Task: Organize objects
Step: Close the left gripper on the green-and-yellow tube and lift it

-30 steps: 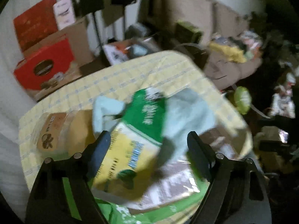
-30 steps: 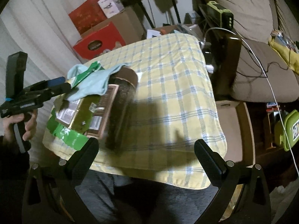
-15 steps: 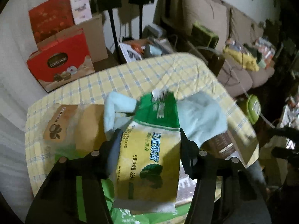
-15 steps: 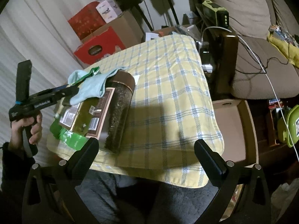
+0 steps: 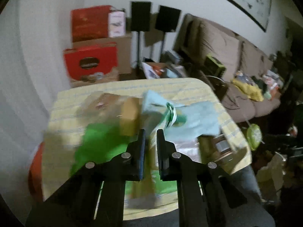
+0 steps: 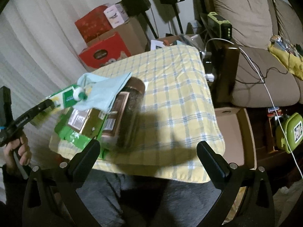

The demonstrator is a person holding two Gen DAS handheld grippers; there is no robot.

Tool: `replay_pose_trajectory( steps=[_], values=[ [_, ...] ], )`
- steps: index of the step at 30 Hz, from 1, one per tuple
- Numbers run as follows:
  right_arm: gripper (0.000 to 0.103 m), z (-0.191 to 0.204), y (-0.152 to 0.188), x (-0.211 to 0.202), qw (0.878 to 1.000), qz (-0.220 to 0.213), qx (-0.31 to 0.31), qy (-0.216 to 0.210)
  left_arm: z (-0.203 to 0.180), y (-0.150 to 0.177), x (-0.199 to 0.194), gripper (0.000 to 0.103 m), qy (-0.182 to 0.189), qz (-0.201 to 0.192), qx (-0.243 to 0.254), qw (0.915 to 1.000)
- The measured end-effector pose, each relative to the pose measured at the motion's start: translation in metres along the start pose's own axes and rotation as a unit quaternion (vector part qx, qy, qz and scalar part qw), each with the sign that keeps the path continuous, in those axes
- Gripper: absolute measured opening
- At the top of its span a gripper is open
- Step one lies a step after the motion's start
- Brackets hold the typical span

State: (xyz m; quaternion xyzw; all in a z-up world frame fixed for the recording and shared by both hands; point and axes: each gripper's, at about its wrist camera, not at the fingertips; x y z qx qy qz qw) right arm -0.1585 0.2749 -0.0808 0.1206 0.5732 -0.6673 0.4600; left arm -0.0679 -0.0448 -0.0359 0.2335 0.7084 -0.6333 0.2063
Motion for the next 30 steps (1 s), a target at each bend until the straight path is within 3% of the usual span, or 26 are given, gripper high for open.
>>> replay_pose_trajectory(
  steps=[3, 8, 9, 10, 12, 16, 19, 22, 24, 27, 30],
  values=[
    [0.103, 0.014, 0.004, -0.002, 1.0, 0.002, -0.019, 0.0, 0.021, 0.027, 0.005, 0.01, -0.049, 0.021, 0.018, 0.9984],
    [0.103, 0.026, 0.007, 0.006, 0.999, 0.014, -0.035, 0.014, 0.059, 0.067, 0.019, 0.013, -0.037, 0.053, -0.061, 0.9961],
    [0.103, 0.028, 0.008, 0.006, 0.999, 0.015, -0.039, 0.017, 0.062, 0.069, 0.019, 0.022, -0.036, 0.053, -0.073, 0.9953],
    [0.103, 0.03, 0.009, 0.007, 0.999, 0.016, -0.045, 0.021, 0.064, 0.071, 0.021, 0.042, -0.038, 0.053, -0.082, 0.9945],
    [0.103, 0.034, 0.01, 0.007, 0.998, 0.019, -0.056, 0.032, 0.066, 0.071, 0.027, 0.061, -0.033, 0.059, -0.087, 0.9939],
    [0.103, 0.035, 0.01, 0.008, 0.997, 0.023, -0.057, 0.043, 0.063, 0.064, 0.046, 0.078, -0.014, 0.098, -0.076, 0.9921],
    [0.103, 0.038, 0.009, 0.01, 0.996, 0.029, -0.056, 0.056, 0.05, 0.064, 0.069, 0.078, -0.044, 0.133, -0.031, 0.9896],
    [0.103, 0.052, 0.007, 0.006, 0.995, 0.028, -0.071, 0.067, 0.038, 0.075, 0.069, 0.071, -0.078, 0.105, -0.004, 0.9914],
    [0.103, 0.066, 0.006, 0.005, 0.994, 0.027, -0.088, 0.057, 0.036, 0.079, 0.066, 0.053, -0.085, 0.091, -0.013, 0.9922],
    [0.103, 0.081, 0.007, 0.014, 0.993, 0.035, -0.107, 0.048, 0.039, 0.081, 0.058, 0.052, -0.088, 0.082, -0.035, 0.9921],
    [0.103, 0.091, 0.011, 0.03, 0.991, 0.052, -0.115, 0.046, 0.049, 0.084, 0.044, 0.052, -0.062, 0.067, -0.073, 0.9932]
  ],
)
Point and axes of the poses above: each gripper's, at about its wrist camera, not at the fingertips, and x roughly the way its jaws point, z to its left, y to its underside, and after that the axes turned 9 degrees about -z, right-handed
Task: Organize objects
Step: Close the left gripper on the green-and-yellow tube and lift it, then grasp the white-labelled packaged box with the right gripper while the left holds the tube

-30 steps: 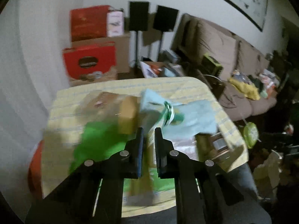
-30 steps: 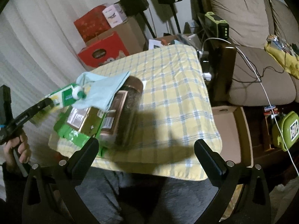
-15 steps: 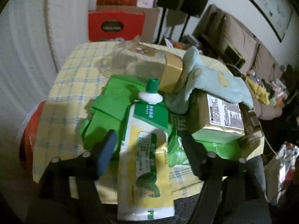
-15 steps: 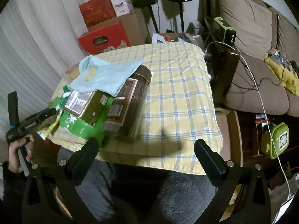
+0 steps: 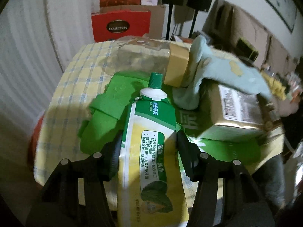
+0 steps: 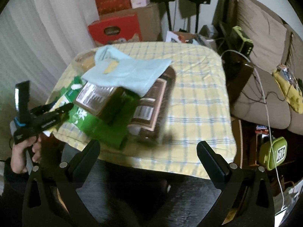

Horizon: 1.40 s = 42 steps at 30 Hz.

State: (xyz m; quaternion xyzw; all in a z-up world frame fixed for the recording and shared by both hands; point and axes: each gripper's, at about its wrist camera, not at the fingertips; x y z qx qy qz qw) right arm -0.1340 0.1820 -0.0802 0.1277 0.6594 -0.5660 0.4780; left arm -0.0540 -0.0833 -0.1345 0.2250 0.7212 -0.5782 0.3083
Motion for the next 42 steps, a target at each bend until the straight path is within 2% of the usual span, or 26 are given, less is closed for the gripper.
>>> replay_pose_trajectory(
  steps=[5, 9, 11, 14, 18, 20, 22, 24, 25, 27, 29, 31, 34, 35, 37, 39, 42],
  values=[
    [0.103, 0.016, 0.001, 0.022, 1.0, 0.016, -0.018, -0.001, 0.022, 0.008, -0.014, 0.052, 0.021, -0.004, -0.049, 0.9986],
    [0.103, 0.019, -0.013, 0.026, 1.0, 0.008, -0.024, 0.002, 0.026, 0.015, -0.01, 0.052, 0.01, -0.003, -0.043, 0.999],
    [0.103, 0.021, -0.026, 0.031, 0.999, 0.007, -0.033, 0.009, 0.03, 0.018, -0.009, 0.051, 0.013, -0.007, -0.048, 0.9988],
    [0.103, 0.021, -0.039, 0.049, 0.999, 0.013, -0.035, -0.005, 0.031, 0.02, -0.011, 0.051, 0.024, -0.009, -0.065, 0.9975],
    [0.103, 0.009, -0.051, 0.063, 1.0, 0.016, -0.013, 0.024, 0.031, 0.022, -0.014, 0.051, 0.03, -0.009, -0.068, 0.9972],
    [0.103, 0.007, -0.054, 0.056, 1.0, 0.004, 0.01, 0.009, 0.033, 0.025, -0.012, 0.05, 0.028, -0.002, -0.071, 0.9971],
    [0.103, 0.015, -0.05, 0.049, 0.999, 0.0, 0.024, -0.035, 0.035, 0.028, -0.009, 0.049, 0.034, 0.004, -0.08, 0.9962],
    [0.102, 0.029, -0.046, 0.05, 0.998, 0.006, 0.017, -0.059, 0.036, 0.029, -0.008, 0.048, 0.037, 0.002, -0.084, 0.9958],
    [0.102, 0.038, -0.044, 0.053, 0.998, 0.011, 0.004, -0.066, 0.035, 0.029, -0.008, 0.048, 0.037, 0.001, -0.082, 0.996],
    [0.1, 0.055, -0.042, 0.06, 0.998, 0.014, -0.028, -0.051, 0.035, 0.03, -0.009, 0.048, 0.037, 0.0, -0.08, 0.9961],
    [0.093, 0.06, -0.044, 0.068, 0.999, 0.017, -0.04, -0.03, 0.035, 0.032, -0.012, 0.048, 0.037, 0.001, -0.081, 0.996],
    [0.08, 0.057, -0.047, 0.075, 0.999, 0.023, -0.021, -0.043, 0.037, 0.033, -0.013, 0.048, 0.036, 0.002, -0.085, 0.9957],
    [0.07, 0.05, -0.055, 0.087, 0.996, 0.037, 0.012, -0.08, 0.038, 0.033, -0.011, 0.048, 0.039, 0.004, -0.09, 0.9952],
    [0.069, 0.047, -0.06, 0.093, 0.995, 0.042, 0.02, -0.083, 0.038, 0.033, -0.011, 0.048, 0.039, 0.004, -0.09, 0.9951],
    [0.055, 0.043, -0.068, 0.103, 0.996, 0.047, 0.031, -0.075, 0.038, 0.034, -0.012, 0.047, 0.04, 0.003, -0.091, 0.995],
    [0.046, 0.04, -0.077, 0.105, 0.996, 0.041, 0.038, -0.065, 0.039, 0.034, -0.014, 0.046, 0.041, -0.002, -0.093, 0.9948],
    [0.046, 0.035, -0.087, 0.11, 0.996, 0.033, 0.052, -0.065, 0.041, 0.034, -0.016, 0.044, 0.04, -0.007, -0.094, 0.9947]
  ],
)
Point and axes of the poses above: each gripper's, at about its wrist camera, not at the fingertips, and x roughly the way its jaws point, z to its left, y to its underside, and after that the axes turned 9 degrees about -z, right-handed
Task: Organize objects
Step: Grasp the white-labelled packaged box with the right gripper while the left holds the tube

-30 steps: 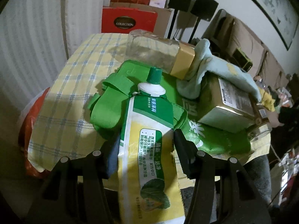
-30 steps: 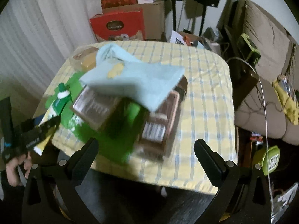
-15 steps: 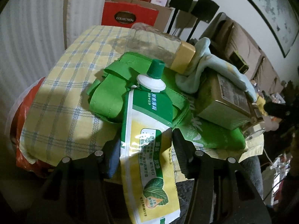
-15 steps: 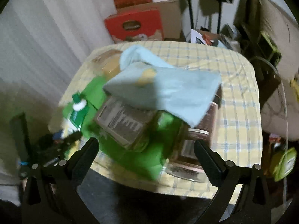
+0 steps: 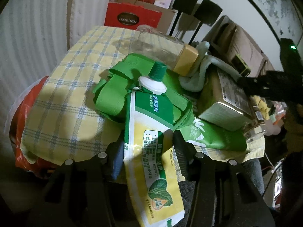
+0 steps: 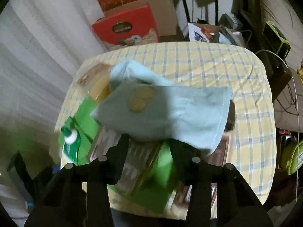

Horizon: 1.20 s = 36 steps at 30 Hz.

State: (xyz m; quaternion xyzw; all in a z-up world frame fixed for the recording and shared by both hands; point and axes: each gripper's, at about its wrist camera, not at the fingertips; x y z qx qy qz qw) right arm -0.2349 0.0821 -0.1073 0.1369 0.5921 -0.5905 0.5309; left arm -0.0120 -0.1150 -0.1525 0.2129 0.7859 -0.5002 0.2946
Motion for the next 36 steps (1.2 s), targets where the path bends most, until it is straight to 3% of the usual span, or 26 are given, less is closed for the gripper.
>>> replay_pose_trajectory(
  steps=[2, 4, 8, 9, 12, 16, 19, 20, 22, 25, 29, 32, 34, 36],
  values=[
    [0.05, -0.008, -0.008, 0.009, 1.0, 0.01, 0.018, 0.006, 0.002, -0.001, 0.0, 0.043, 0.0, 0.0, -0.003, 1.0],
    [0.06, -0.016, -0.017, 0.011, 0.999, 0.002, 0.039, 0.001, 0.002, -0.001, -0.001, 0.042, 0.001, -0.002, -0.005, 1.0],
    [0.061, -0.031, -0.04, 0.012, 0.997, -0.025, 0.066, 0.004, 0.0, 0.0, -0.002, 0.041, -0.004, -0.005, -0.003, 1.0],
    [0.057, -0.036, -0.047, 0.011, 0.997, -0.034, 0.072, 0.006, 0.0, 0.0, -0.001, 0.041, -0.004, -0.004, -0.003, 1.0],
    [0.003, -0.05, -0.059, 0.001, 0.994, -0.058, 0.091, 0.024, 0.001, -0.002, -0.002, 0.037, -0.004, 0.0, -0.001, 1.0],
    [0.008, -0.065, -0.058, -0.013, 0.992, -0.067, 0.095, 0.041, 0.001, -0.005, -0.007, 0.032, -0.009, -0.005, 0.003, 0.9999],
    [0.013, -0.06, -0.038, -0.021, 0.994, -0.052, 0.094, 0.014, 0.001, -0.004, -0.006, 0.032, -0.012, -0.004, 0.003, 0.9999],
    [0.019, -0.053, -0.03, -0.026, 0.996, -0.048, 0.081, 0.008, 0.001, -0.004, -0.006, 0.032, -0.013, -0.003, 0.003, 0.9999],
    [0.05, -0.038, -0.012, -0.034, 0.998, -0.047, 0.048, 0.008, 0.001, -0.005, -0.005, 0.032, -0.013, 0.006, 0.002, 0.9999],
    [0.053, -0.025, 0.022, -0.047, 0.999, -0.044, 0.029, 0.004, 0.003, -0.005, -0.005, 0.034, -0.016, 0.011, -0.011, 0.9998],
    [0.055, -0.032, 0.039, -0.059, 0.999, -0.038, 0.039, 0.004, 0.002, -0.003, -0.001, 0.041, -0.022, 0.016, -0.013, 0.9995],
    [0.061, -0.045, 0.04, -0.072, 0.997, -0.055, 0.051, 0.022, -0.003, -0.003, 0.002, 0.05, -0.025, 0.024, -0.019, 0.9992],
    [0.065, -0.052, 0.039, -0.078, 0.996, -0.065, 0.059, 0.021, -0.003, -0.005, 0.003, 0.064, -0.015, 0.024, -0.039, 0.9988],
    [0.066, -0.057, 0.039, -0.08, 0.996, -0.066, 0.064, 0.02, -0.007, -0.008, 0.005, 0.068, -0.016, 0.023, -0.043, 0.9987]
  ],
)
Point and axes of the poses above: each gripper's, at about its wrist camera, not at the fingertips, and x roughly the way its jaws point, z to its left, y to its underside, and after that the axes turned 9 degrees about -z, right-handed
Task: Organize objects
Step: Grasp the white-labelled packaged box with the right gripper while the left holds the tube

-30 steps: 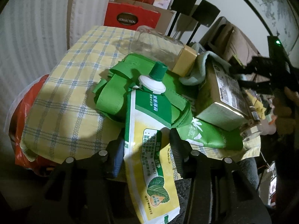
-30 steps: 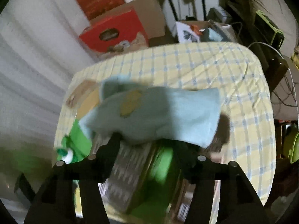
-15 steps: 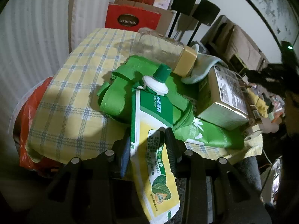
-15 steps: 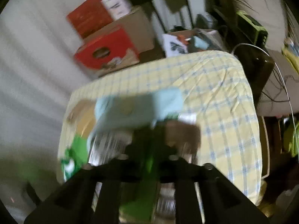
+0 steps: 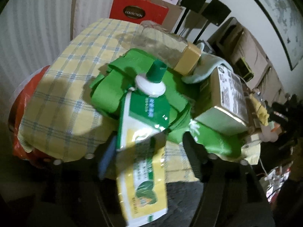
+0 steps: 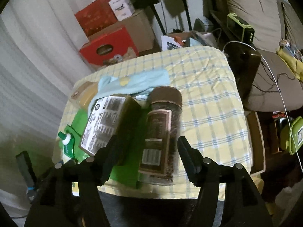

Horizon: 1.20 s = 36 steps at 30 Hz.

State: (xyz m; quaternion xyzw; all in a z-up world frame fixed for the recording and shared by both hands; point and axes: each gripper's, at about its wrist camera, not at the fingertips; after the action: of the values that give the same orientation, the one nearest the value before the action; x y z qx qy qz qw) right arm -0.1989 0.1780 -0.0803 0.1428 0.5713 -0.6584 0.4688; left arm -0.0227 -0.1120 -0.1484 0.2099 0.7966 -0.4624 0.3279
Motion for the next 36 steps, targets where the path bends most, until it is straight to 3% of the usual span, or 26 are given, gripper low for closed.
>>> replay_pose_trajectory(
  steps=[4, 7, 10, 17, 30, 36],
  values=[
    [0.067, -0.003, 0.0, 0.0, 1.0, 0.002, 0.003, -0.008, -0.013, -0.002, 0.012, 0.068, -0.049, 0.013, 0.037, 0.998],
    [0.068, -0.003, 0.003, 0.003, 1.0, 0.008, 0.002, -0.012, -0.016, 0.001, 0.018, 0.066, -0.066, 0.018, 0.043, 0.9967],
    [0.068, -0.003, 0.006, 0.007, 1.0, 0.015, 0.003, -0.016, -0.017, 0.003, 0.02, 0.055, -0.057, 0.01, 0.049, 0.9971],
    [0.068, 0.0, 0.008, 0.008, 1.0, 0.019, -0.005, -0.023, -0.014, 0.004, 0.007, 0.054, -0.026, -0.008, 0.022, 0.9994],
    [0.068, 0.014, 0.015, 0.006, 0.999, 0.031, -0.005, -0.019, -0.001, -0.008, -0.031, 0.054, -0.01, -0.068, 0.013, 0.9975],
    [0.077, 0.046, 0.018, 0.015, 0.999, 0.04, -0.021, 0.002, 0.007, -0.008, -0.043, 0.054, -0.014, -0.088, 0.017, 0.9958]
  ],
)
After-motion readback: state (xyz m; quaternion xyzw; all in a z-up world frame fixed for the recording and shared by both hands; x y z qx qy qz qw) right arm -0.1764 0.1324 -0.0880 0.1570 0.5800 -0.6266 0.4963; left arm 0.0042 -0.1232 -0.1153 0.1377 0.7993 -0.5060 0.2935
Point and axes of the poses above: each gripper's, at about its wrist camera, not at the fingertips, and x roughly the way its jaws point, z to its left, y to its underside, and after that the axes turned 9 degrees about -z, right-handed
